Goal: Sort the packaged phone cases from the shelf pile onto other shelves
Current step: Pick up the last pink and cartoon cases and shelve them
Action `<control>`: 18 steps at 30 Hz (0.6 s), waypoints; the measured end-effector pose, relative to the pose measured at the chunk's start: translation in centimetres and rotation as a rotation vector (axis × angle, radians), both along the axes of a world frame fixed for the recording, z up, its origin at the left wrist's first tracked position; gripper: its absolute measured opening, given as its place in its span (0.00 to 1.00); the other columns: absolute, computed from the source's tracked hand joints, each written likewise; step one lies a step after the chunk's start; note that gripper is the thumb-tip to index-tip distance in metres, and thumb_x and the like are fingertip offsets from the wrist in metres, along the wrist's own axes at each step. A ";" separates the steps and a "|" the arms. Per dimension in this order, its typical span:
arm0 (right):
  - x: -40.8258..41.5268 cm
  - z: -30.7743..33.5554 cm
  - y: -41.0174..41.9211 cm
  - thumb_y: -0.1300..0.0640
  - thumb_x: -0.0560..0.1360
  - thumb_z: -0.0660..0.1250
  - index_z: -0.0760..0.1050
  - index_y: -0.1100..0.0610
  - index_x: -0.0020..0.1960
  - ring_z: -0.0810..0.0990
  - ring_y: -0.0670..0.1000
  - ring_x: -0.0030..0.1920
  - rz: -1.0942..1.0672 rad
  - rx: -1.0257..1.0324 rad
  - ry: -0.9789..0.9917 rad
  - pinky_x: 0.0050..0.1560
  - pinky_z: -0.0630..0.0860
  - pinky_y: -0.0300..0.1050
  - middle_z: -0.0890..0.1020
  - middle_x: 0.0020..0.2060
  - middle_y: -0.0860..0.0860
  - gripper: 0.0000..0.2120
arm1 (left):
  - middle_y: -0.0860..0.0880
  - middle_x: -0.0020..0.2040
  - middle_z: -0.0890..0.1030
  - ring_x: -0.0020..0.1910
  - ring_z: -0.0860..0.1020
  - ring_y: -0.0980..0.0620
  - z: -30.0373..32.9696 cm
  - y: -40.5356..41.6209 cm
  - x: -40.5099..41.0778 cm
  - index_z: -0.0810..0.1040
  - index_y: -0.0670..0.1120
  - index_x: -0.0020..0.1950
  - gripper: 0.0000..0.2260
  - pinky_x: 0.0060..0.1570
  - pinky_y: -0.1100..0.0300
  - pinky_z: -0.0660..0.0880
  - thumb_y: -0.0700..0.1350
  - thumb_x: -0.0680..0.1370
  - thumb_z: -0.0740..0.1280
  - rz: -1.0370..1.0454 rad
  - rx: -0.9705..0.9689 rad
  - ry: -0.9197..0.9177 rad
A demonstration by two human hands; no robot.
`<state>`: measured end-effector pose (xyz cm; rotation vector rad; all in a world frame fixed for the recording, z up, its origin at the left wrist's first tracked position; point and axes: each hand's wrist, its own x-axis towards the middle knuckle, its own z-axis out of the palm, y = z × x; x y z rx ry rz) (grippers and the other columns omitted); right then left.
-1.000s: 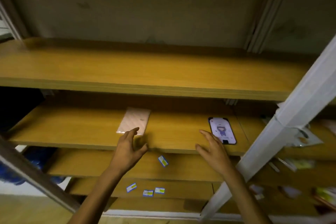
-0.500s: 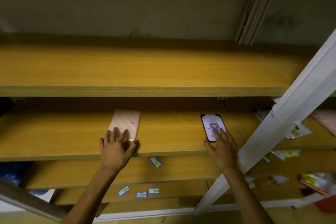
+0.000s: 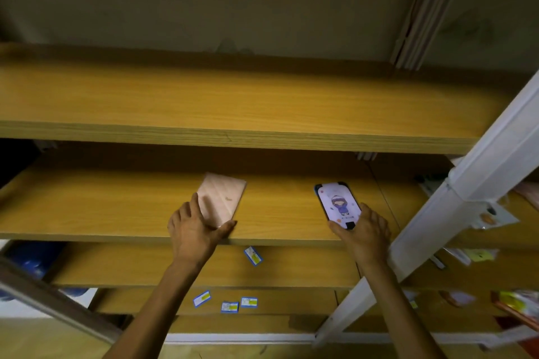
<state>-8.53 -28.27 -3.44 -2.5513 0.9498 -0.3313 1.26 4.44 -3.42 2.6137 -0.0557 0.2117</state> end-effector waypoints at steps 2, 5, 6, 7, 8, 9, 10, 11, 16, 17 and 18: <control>0.0 0.4 0.1 0.36 0.62 0.74 0.60 0.56 0.73 0.62 0.59 0.70 0.004 0.077 -0.033 0.68 0.64 0.60 0.67 0.70 0.57 0.48 | 0.39 0.67 0.71 0.64 0.67 0.38 0.2 -0.2 -0.2 0.61 0.44 0.74 0.53 0.59 0.44 0.67 0.76 0.59 0.66 0.008 -0.017 -0.004; -0.1 0.8 0.6 0.41 0.59 0.79 0.61 0.56 0.72 0.64 0.60 0.68 0.028 0.160 -0.105 0.66 0.67 0.60 0.67 0.67 0.57 0.49 | 0.38 0.67 0.68 0.64 0.65 0.38 0.5 -0.6 -0.8 0.59 0.45 0.75 0.54 0.60 0.45 0.67 0.69 0.58 0.75 0.015 -0.099 -0.004; -0.2 0.8 0.7 0.43 0.58 0.80 0.61 0.56 0.71 0.65 0.59 0.67 0.034 0.189 -0.138 0.63 0.71 0.58 0.66 0.66 0.57 0.49 | 0.38 0.67 0.67 0.65 0.65 0.38 0.7 -0.8 -0.9 0.59 0.45 0.75 0.55 0.60 0.45 0.67 0.68 0.57 0.77 0.018 -0.125 -0.003; -0.2 0.9 0.9 0.46 0.58 0.81 0.61 0.56 0.71 0.67 0.59 0.65 0.036 0.235 -0.182 0.58 0.75 0.54 0.65 0.66 0.57 0.48 | 0.38 0.67 0.66 0.65 0.65 0.38 0.8 -0.9 -1.0 0.59 0.46 0.75 0.55 0.61 0.45 0.68 0.66 0.57 0.78 0.020 -0.154 0.001; -0.2 1.0 1.0 0.50 0.59 0.82 0.61 0.56 0.71 0.69 0.57 0.63 0.035 0.286 -0.229 0.51 0.77 0.48 0.64 0.66 0.56 0.47 | 0.39 0.68 0.65 0.65 0.65 0.39 0.9 -1.0 -1.0 0.59 0.46 0.75 0.55 0.61 0.45 0.69 0.63 0.56 0.80 0.019 -0.193 0.008; -0.3 1.1 1.0 0.53 0.60 0.82 0.62 0.57 0.71 0.71 0.57 0.62 0.031 0.324 -0.264 0.44 0.76 0.40 0.64 0.66 0.56 0.46 | 0.39 0.68 0.64 0.65 0.65 0.39 1.1 -1.0 -1.1 0.59 0.46 0.76 0.54 0.60 0.46 0.70 0.59 0.56 0.81 0.016 -0.248 0.019; -0.3 1.2 1.0 0.55 0.61 0.81 0.62 0.57 0.71 0.71 0.56 0.62 0.022 0.344 -0.284 0.39 0.73 0.34 0.64 0.66 0.57 0.45 | 0.39 0.69 0.63 0.65 0.66 0.39 1.3 -1.0 -1.1 0.59 0.45 0.76 0.53 0.60 0.47 0.70 0.55 0.57 0.82 0.009 -0.311 0.031; -0.4 1.2 0.9 0.56 0.62 0.81 0.63 0.58 0.71 0.72 0.56 0.62 0.012 0.355 -0.294 0.35 0.69 0.30 0.64 0.66 0.57 0.43 | 0.39 0.69 0.62 0.65 0.66 0.38 1.6 -1.0 -1.2 0.60 0.44 0.76 0.52 0.60 0.48 0.70 0.50 0.58 0.83 -0.002 -0.367 0.041; -1.1 1.0 0.7 0.59 0.68 0.77 0.69 0.58 0.67 0.75 0.55 0.58 0.013 0.435 -0.380 0.32 0.67 0.27 0.72 0.63 0.57 0.31 | 0.40 0.68 0.63 0.65 0.68 0.40 2.4 -0.8 -1.7 0.64 0.41 0.74 0.44 0.62 0.52 0.69 0.42 0.62 0.81 -0.049 -0.458 0.076; -1.2 1.1 0.7 0.61 0.69 0.75 0.69 0.58 0.67 0.77 0.53 0.55 0.037 0.468 -0.402 0.30 0.70 0.27 0.74 0.62 0.56 0.29 | 0.40 0.68 0.64 0.64 0.69 0.40 2.3 -0.7 -1.7 0.66 0.41 0.73 0.41 0.61 0.52 0.70 0.42 0.63 0.81 -0.045 -0.462 0.075; -1.4 1.2 0.8 0.62 0.70 0.74 0.69 0.58 0.66 0.78 0.50 0.52 0.057 0.515 -0.423 0.28 0.72 0.28 0.76 0.61 0.56 0.27 | 0.40 0.67 0.66 0.63 0.70 0.40 2.1 -0.5 -1.7 0.68 0.42 0.72 0.39 0.61 0.51 0.71 0.43 0.64 0.80 -0.040 -0.465 0.081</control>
